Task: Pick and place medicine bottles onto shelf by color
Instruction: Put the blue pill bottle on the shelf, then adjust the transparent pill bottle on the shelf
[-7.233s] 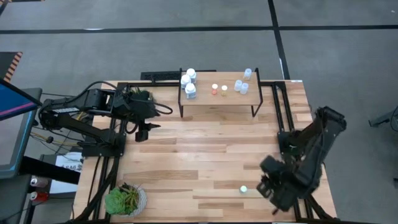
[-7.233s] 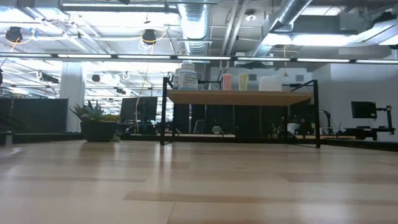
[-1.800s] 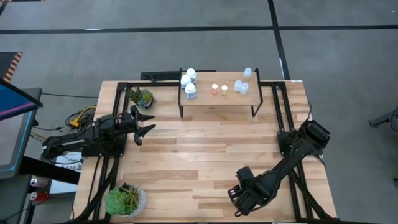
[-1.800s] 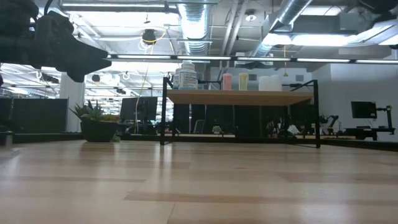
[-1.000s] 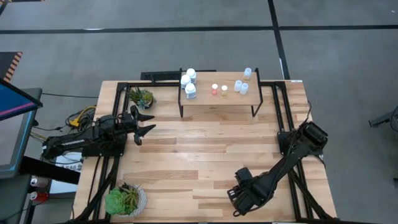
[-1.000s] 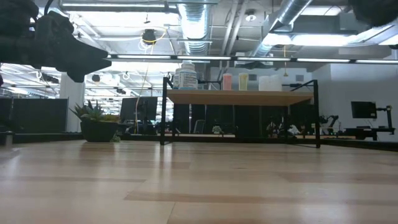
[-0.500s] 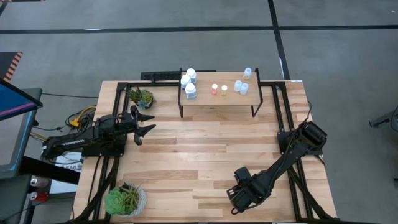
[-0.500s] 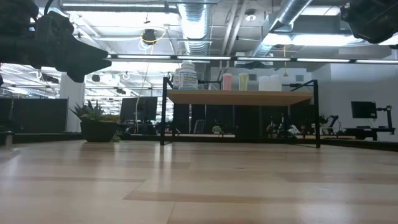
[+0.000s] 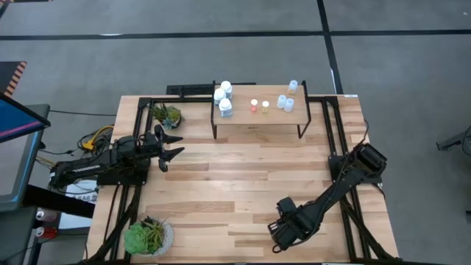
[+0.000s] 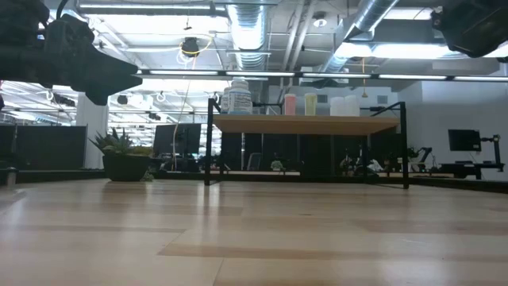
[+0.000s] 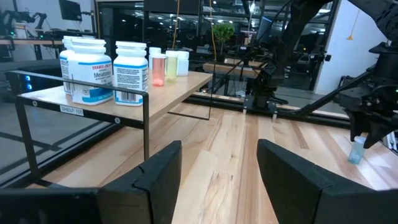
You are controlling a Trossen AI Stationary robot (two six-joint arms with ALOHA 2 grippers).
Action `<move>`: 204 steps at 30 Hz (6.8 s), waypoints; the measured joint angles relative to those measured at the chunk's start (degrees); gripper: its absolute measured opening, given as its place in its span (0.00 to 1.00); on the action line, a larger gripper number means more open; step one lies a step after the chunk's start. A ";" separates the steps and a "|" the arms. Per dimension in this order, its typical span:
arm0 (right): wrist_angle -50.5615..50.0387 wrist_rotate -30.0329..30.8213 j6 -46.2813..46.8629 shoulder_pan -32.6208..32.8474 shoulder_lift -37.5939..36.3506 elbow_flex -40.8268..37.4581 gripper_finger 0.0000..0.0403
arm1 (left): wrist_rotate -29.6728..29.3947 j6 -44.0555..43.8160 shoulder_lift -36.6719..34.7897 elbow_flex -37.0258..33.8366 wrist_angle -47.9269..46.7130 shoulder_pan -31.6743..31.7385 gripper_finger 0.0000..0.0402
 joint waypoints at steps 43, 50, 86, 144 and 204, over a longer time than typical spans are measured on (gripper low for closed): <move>-28.38 6.08 -51.67 -48.69 -7.94 30.04 0.29 | 0.02 0.00 0.00 -0.01 0.00 0.00 0.49; -31.57 5.25 -60.81 -57.51 0.59 41.87 0.29 | 0.02 0.00 -0.01 -0.02 -0.02 0.00 0.49; -32.37 6.22 -71.30 -62.48 9.33 50.73 0.29 | 0.02 0.00 -0.01 -0.02 0.00 0.00 0.49; -32.39 4.74 -71.84 -63.24 12.04 51.91 0.55 | 0.04 0.00 0.26 -0.02 0.00 0.00 0.49; -16.70 3.03 -82.38 -96.37 -1.01 31.40 0.03 | 0.03 0.00 0.25 -0.02 0.00 0.00 0.49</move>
